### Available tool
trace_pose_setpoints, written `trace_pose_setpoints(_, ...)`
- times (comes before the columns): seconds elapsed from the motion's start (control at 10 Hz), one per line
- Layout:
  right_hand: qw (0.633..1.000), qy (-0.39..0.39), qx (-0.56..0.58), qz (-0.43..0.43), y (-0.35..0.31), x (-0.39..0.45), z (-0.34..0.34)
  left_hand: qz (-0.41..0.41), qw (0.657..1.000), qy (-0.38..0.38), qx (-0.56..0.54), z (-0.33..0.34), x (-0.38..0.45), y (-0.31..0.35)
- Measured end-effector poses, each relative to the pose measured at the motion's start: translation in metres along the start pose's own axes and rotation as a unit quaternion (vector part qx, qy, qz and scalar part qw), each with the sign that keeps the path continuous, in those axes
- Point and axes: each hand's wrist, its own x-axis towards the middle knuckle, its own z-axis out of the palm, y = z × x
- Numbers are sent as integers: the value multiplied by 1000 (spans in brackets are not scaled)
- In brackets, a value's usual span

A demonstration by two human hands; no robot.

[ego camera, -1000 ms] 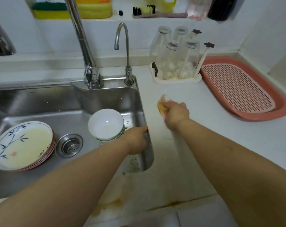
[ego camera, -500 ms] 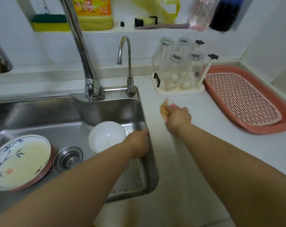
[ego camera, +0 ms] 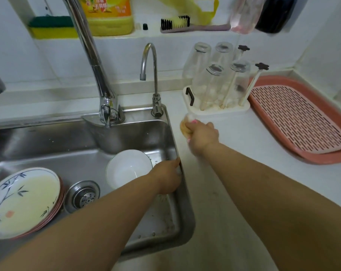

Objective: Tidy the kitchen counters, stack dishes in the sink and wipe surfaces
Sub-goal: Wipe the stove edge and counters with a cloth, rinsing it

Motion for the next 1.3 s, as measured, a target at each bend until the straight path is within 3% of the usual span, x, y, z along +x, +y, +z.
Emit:
trace_pose_setpoints(0.1, 995, -45, 14, -92, -9, -40, -3, -10, 1000, -13, 22, 3, -4, -1)
trace_pose_setpoints(0.2, 991, -56, 6, -119, 31, -91, -17, -19, 1000, -7, 19, 10, -11, 6)
trace_pose_setpoints(0.3, 1000, -10, 18, 4, 78, -107, -41, -20, 1000, -9, 17, 19, -27, 12)
trace_pose_setpoints(0.4, 995, 25, 57, 76, 81, -107, -32, -12, 1000, -5, 27, 33, -47, 14)
trace_pose_setpoints(0.5, 992, -31, 88, -80, 45, -147, -2, -18, 999, 1, 30, 48, -67, 21)
trace_pose_setpoints(0.6, 980, -94, 128, -116, 43, -196, -7, -26, 999, 14, 42, 61, -86, 31)
trace_pose_setpoints(0.7, 993, -62, 82, -66, 75, -188, -24, -39, 998, 18, 46, 72, -101, 34)
trace_pose_setpoints(0.8, 998, -22, 21, 60, 95, -151, -36, -48, 998, 13, 31, 80, -105, 30)
trace_pose_setpoints(0.9, 998, -26, 31, 44, 67, -156, -25, -67, 997, 24, 15, 88, -106, 25)
trace_pose_setpoints(1.0, 993, -66, 37, -85, 39, -197, -12, -59, 998, 37, 9, 94, -106, 23)
trace_pose_setpoints(1.1, 997, -54, 25, -53, 51, -183, -24, -63, 997, 27, 24, 99, -108, 22)
trace_pose_setpoints(1.2, 998, -24, 30, 56, 58, -151, -32, -50, 998, 20, 40, 97, -112, 21)
trace_pose_setpoints(1.3, 997, -41, 60, 30, 41, -170, -19, -45, 998, 14, 46, 94, -112, 19)
